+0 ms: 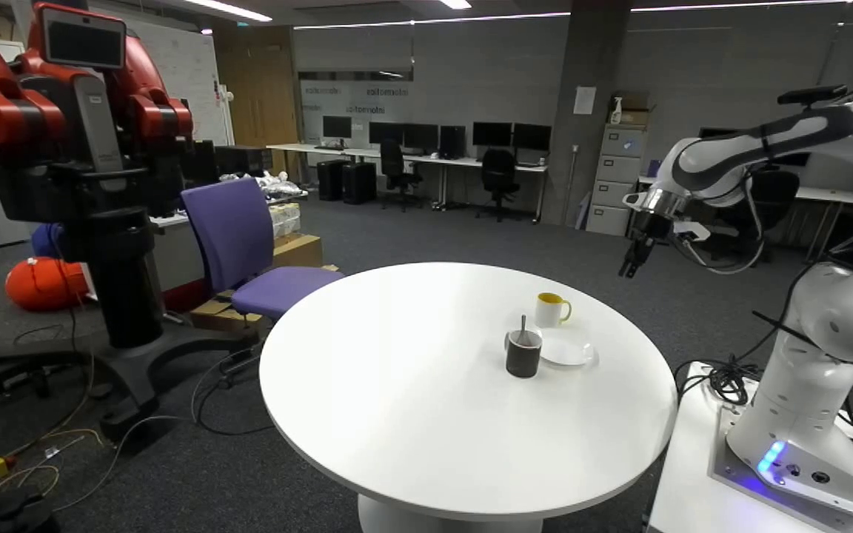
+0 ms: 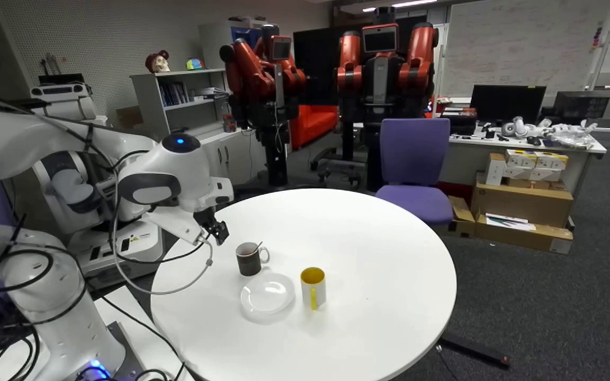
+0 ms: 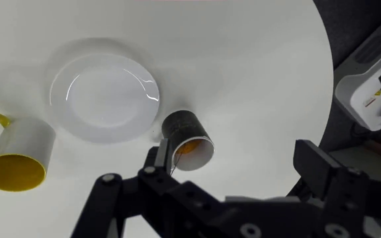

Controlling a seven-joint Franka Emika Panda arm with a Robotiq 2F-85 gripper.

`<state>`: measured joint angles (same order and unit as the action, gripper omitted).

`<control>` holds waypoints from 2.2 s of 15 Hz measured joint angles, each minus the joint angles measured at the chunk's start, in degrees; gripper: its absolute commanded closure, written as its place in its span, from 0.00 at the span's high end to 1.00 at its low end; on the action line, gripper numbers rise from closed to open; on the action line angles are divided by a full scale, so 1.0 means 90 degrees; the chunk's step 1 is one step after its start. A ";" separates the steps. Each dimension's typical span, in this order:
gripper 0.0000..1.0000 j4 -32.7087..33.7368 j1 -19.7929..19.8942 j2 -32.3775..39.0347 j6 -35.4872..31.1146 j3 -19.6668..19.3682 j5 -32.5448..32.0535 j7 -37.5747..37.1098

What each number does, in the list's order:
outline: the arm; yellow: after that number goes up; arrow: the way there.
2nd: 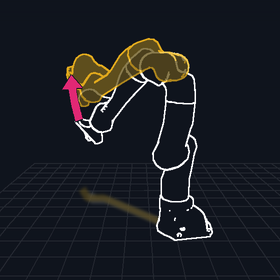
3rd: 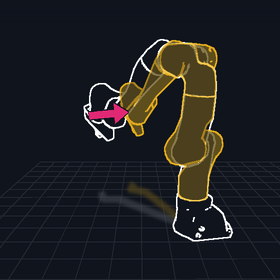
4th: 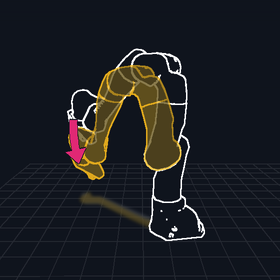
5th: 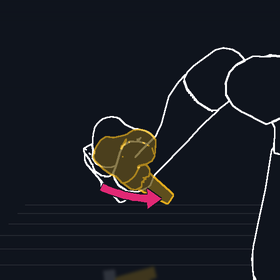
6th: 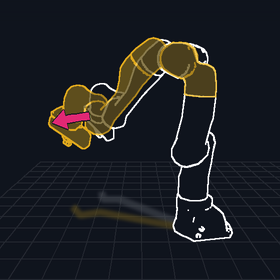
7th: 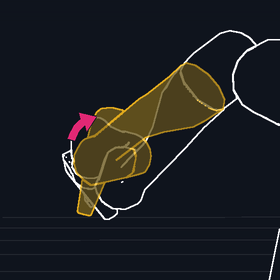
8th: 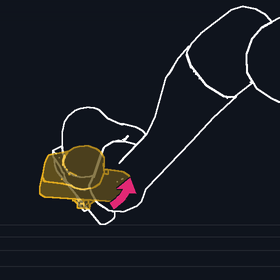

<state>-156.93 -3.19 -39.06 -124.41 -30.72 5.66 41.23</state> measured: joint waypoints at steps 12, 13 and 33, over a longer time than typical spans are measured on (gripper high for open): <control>1.00 0.2599 -0.0253 0.4247 0.0141 0.0617 0.2703 0.1601; 1.00 0.2846 -0.0099 0.4569 0.0334 0.0892 0.2699 0.1601; 1.00 0.4755 0.0703 0.6302 0.0116 0.2718 0.0183 -0.2610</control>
<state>-114.14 3.14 17.66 -123.37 -6.26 7.30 17.74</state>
